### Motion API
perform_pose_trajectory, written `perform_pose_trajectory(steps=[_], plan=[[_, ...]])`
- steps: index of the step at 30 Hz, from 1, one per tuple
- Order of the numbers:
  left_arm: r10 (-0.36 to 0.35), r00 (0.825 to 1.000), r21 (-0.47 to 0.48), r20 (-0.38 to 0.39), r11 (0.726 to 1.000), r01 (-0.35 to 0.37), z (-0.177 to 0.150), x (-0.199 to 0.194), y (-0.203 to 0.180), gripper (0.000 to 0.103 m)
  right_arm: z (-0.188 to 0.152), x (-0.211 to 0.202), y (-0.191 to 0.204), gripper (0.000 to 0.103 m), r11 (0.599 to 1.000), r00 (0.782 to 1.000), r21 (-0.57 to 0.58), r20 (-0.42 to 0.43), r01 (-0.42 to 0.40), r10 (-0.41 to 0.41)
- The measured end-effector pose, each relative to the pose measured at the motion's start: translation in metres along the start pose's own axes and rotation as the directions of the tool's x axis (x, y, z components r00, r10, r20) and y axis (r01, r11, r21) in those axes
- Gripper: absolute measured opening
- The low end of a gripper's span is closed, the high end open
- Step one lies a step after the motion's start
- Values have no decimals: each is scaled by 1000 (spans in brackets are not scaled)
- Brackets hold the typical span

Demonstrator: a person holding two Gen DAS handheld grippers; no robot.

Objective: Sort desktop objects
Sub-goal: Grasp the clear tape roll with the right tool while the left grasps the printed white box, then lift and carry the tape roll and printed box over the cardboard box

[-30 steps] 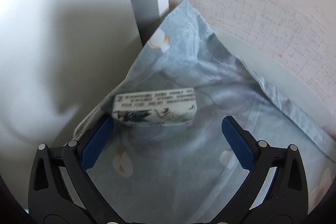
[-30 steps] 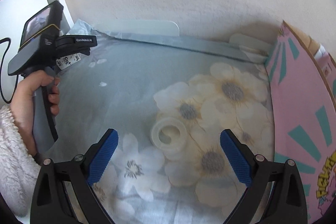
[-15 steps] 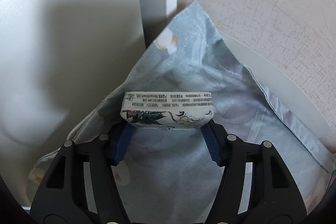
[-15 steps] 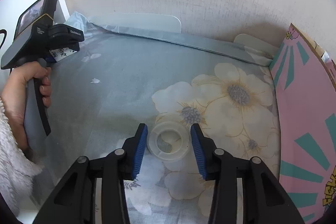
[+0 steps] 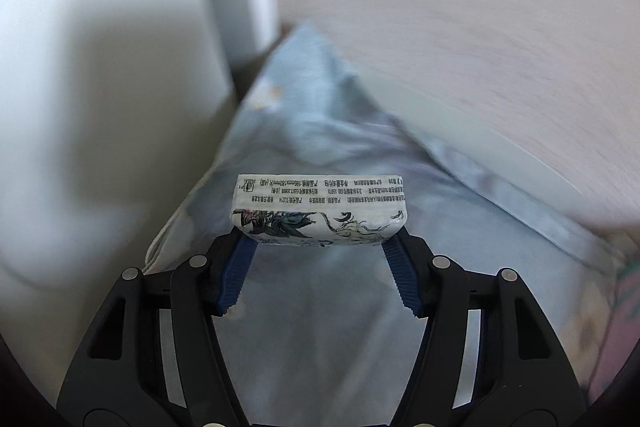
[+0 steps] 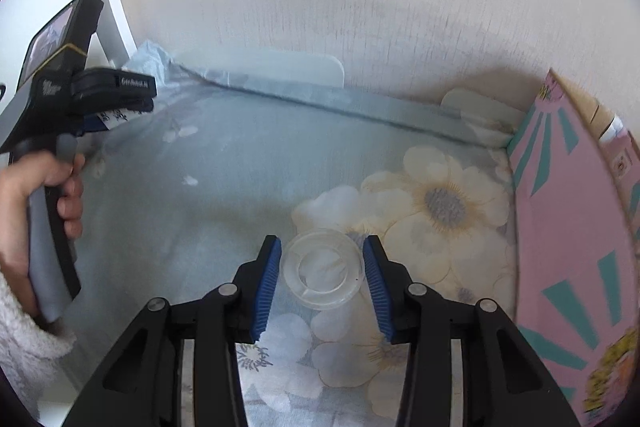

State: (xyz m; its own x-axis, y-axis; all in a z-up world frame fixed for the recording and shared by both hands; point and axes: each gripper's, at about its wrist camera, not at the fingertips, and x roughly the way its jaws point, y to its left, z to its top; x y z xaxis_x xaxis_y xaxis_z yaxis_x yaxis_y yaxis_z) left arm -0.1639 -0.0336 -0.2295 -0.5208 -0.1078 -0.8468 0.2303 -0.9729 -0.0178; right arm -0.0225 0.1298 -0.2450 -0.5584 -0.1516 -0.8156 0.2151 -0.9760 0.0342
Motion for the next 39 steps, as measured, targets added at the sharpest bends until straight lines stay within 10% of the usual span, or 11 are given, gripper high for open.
perform_pose_trajectory(steps=[7,11,19,26,33,39], plan=[[-171,984,246,-47,953,178,44,-53,-24,59,41,-54,-19,39,999,998,-40,52,-33,35],[-242,963,391,-117,880,269,57,-86,-62,59,64,-85,-38,39,992,997,-107,28,-63,66],[-350,900,650,-259,626,430,84,-127,-151,59,84,-147,-100,39,979,997,-188,-26,-75,71],[-289,871,791,-397,374,484,43,-161,-247,59,86,-179,-142,39,960,989,-254,-116,-114,87],[-195,820,785,-538,238,572,-9,-168,-316,59,65,-182,-168,39,951,977,-286,-204,-114,56],[-148,796,775,-587,184,605,-45,-170,-362,59,39,-182,-186,39,948,962,-290,-270,-132,52]])
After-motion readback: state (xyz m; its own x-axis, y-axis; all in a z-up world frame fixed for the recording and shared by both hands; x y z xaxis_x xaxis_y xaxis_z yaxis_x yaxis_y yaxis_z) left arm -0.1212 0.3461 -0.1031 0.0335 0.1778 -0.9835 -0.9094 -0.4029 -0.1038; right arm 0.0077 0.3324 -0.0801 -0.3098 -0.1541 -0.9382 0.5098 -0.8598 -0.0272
